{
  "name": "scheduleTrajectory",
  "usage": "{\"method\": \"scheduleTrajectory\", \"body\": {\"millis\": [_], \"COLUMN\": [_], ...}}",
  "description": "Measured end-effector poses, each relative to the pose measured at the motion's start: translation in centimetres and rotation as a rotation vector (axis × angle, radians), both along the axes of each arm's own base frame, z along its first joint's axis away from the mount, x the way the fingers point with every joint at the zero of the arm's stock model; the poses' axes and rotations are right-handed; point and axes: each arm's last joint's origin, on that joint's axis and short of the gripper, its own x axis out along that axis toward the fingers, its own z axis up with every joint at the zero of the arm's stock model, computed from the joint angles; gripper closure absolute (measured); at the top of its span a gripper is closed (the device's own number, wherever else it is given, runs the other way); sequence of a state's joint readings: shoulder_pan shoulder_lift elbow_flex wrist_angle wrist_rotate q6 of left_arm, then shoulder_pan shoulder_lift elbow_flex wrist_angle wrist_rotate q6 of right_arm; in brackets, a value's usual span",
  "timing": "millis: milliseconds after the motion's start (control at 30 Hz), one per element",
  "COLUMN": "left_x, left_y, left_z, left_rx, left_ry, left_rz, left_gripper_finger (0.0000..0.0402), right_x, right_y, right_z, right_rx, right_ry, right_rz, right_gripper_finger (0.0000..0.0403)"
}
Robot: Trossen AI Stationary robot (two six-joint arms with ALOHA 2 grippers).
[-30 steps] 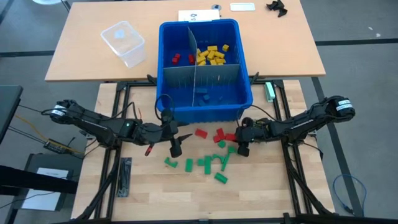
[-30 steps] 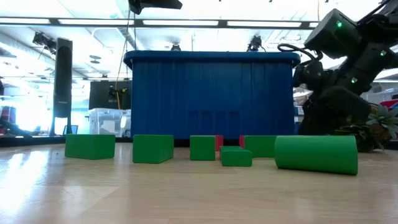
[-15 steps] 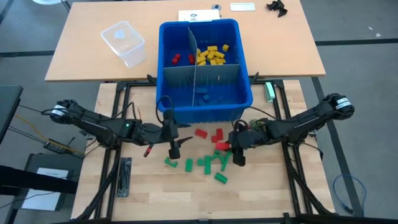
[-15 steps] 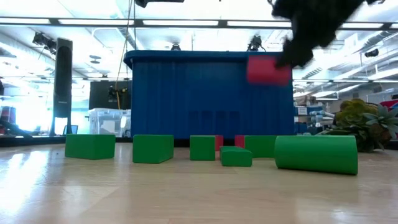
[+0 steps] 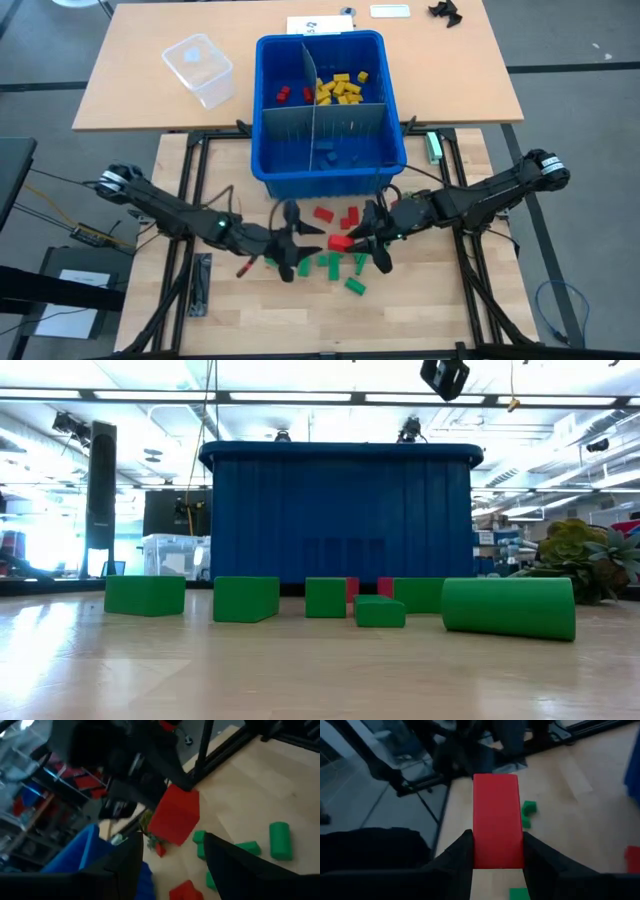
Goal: Sort Items/Unsort Items
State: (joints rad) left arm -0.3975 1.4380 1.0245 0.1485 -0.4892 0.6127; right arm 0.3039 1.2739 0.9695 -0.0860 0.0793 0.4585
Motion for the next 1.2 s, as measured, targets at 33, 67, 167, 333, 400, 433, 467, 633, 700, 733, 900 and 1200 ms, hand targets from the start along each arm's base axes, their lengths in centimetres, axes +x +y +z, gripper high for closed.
{"method": "scheduleTrajectory", "body": {"millis": [33, 67, 167, 333, 400, 433, 467, 633, 700, 733, 900, 1200], "left_x": [0.4, 0.8, 1.7, 2.8, 3.1, 3.2, 3.2, 3.3, 3.3, 3.3, 3.3, 3.3], "left_y": [-0.3, -0.5, -0.9, -1.3, -1.4, -1.5, -1.6, -1.6, -1.7, -1.7, -1.7, -1.6], "left_z": [-0.3, -0.6, -1.1, -1.7, -1.9, -2.0, -2.1, -2.3, -2.3, -2.3, -2.3, -2.3], "left_rx": [0.016, 0.035, 0.065, 0.074, 0.079, 0.088, 0.091, 0.091, 0.089, 0.089, 0.092, 0.089], "left_ry": [-0.011, -0.019, -0.073, -0.126, -0.142, -0.149, -0.148, -0.144, -0.146, -0.146, -0.141, -0.148], "left_rz": [-0.008, -0.014, -0.009, -0.034, -0.061, -0.073, -0.081, -0.092, -0.098, -0.100, -0.105, -0.036], "left_gripper_finger": [0.0184, 0.0184, 0.0184, 0.0184, 0.0184, 0.0184, 0.0184, 0.0191, 0.0203, 0.0212, 0.0253, 0.0258], "right_x": [0.0, 0.0, 0.0, 0.0, 0.0, 0.0, 0.0, 0.0, 0.0, 0.0, 0.0, -0.6], "right_y": [0.0, 0.0, 0.1, 0.2, 0.2, 0.3, 0.3, 0.3, 0.3, 0.3, 0.3, -0.1], "right_z": [0.1, 0.1, 0.0, 0.1, 0.1, 0.1, 0.0, 0.0, 0.1, 0.1, 0.2, 1.3], "right_rx": [0.012, 0.022, 0.034, 0.053, 0.055, 0.055, 0.056, 0.057, 0.059, 0.062, 0.100, 0.125], "right_ry": [-0.004, -0.004, 0.006, 0.004, 0.005, 0.005, 0.008, 0.009, 0.005, 0.003, 0.002, -0.042], "right_rz": [0.001, 0.001, 0.024, 0.032, 0.034, 0.036, 0.040, 0.041, 0.042, 0.043, 0.033, 0.079], "right_gripper_finger": [0.0273, 0.0273, 0.0273, 0.0273, 0.0273, 0.0273, 0.0273, 0.0273, 0.0273, 0.0273, 0.0260, 0.0137]}}
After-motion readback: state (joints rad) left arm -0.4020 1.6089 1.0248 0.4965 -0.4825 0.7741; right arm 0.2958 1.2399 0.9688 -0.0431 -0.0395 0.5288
